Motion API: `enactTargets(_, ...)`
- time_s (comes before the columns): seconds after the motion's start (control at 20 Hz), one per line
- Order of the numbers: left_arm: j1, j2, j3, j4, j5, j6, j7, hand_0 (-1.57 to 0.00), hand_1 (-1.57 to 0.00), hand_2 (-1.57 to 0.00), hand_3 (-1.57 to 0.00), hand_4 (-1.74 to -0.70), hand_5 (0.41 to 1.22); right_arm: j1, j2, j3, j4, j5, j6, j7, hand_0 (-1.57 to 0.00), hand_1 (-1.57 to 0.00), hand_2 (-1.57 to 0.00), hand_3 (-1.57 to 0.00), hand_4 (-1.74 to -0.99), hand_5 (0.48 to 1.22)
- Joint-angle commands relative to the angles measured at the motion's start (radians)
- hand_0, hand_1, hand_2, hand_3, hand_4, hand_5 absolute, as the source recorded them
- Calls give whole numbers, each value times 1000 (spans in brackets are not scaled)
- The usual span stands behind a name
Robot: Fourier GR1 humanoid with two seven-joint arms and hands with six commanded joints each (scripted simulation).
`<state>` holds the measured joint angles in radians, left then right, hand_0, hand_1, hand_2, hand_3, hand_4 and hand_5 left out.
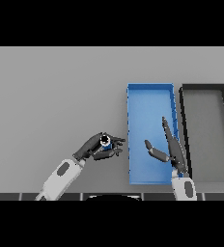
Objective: Pick up the blue pipe and place it into the blue bin.
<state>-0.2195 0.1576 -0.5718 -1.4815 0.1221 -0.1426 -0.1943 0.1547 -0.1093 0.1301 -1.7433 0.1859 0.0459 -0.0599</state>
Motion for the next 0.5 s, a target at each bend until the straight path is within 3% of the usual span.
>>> enactTargets(0.0, -15, -14, -4, -20, 4, 7, 26, -1533, -1540, -1542, -1461, -1728, 1208, -4, -7, -8, 0, -3, 0, 7, 1, 1, 1, 1, -1172, 603)
enactTargets(0.3, -47, 4, -14, -101, 12, 1, 127, -1561, -1563, -1563, -1493, -1738, 1218, -11, -9, -15, 5, 5, -13, -2, 1, 1, 1, 1, -1136, 604)
enactTargets(0.35, -40, 4, -22, -95, 5, 1, 129, -1563, -1564, -1565, -1495, -1738, 1218, 1, -14, -17, -3, 3, -11, -25, 1, 1, 1, 1, -1133, 606)
enactTargets(0.45, -45, -7, -30, -99, -6, 8, 144, -1566, -1567, -1567, -1496, -1739, 1219, 11, -8, -19, -9, 3, -20, -10, 1, 1, 1, 1, -1127, 605)
